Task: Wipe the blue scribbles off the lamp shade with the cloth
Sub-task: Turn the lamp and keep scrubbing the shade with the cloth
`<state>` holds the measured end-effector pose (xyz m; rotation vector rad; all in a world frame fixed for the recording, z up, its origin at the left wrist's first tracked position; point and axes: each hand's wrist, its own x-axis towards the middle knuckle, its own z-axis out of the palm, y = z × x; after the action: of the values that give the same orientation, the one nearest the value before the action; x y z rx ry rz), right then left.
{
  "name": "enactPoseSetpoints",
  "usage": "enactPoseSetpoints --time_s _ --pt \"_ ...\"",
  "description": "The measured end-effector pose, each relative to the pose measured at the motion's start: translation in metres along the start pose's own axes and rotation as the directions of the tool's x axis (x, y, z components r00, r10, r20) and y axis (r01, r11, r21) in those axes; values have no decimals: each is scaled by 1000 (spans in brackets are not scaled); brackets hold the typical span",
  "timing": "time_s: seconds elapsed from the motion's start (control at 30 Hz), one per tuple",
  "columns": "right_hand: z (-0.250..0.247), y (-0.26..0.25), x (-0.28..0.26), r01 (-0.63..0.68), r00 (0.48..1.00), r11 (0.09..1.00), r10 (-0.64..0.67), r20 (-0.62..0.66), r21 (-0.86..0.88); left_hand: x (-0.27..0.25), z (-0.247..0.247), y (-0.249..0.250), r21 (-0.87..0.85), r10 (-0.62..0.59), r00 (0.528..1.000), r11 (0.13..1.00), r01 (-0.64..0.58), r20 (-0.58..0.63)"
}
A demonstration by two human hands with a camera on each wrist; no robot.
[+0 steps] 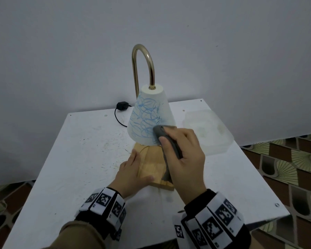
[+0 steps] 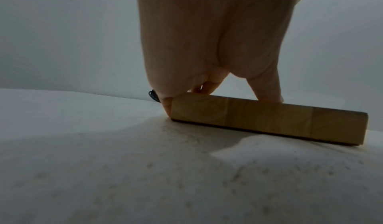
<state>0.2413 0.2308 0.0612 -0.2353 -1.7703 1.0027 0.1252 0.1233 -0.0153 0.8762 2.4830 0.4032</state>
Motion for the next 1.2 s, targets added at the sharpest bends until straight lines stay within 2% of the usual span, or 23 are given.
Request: enactPoseSetpoints --time_s 0.17,0.33,0.5,0.6,0.7,0.87,1.0,1.1,1.2 --pt "-9 12 13 -159 985 986 162 -66 45 -2 -1 2 2 3 1000 1000 -3 -20" --pt "8 -8 11 -109 989 986 121 -90 127 0 -1 0 17 8 1000 1000 -8 -17" --pt "1 1 -9 -39 999 999 39 -5 18 0 0 1 10 7 999 1000 -7 -31" --pt "-7 12 0 -122 990 992 123 -63 15 0 0 -1 11 15 1000 1000 -15 -24" --pt "-3 9 17 -181 977 979 190 -100 91 0 -1 0 16 15 1000 1000 -15 -27" --pt "8 -11 11 -65 996 991 72 -58 117 1 -2 0 45 11 1000 999 -11 -3" --pt "-2 2 -3 -34 999 999 34 -2 41 -1 -2 2 33 12 1000 999 -12 -19" --pt "-9 12 5 -105 994 994 106 -37 20 -3 -3 4 27 14 1000 1000 -14 -10" --pt "-6 12 17 -229 969 967 237 -65 113 -4 -3 3 22 11 1000 1000 -10 -7"
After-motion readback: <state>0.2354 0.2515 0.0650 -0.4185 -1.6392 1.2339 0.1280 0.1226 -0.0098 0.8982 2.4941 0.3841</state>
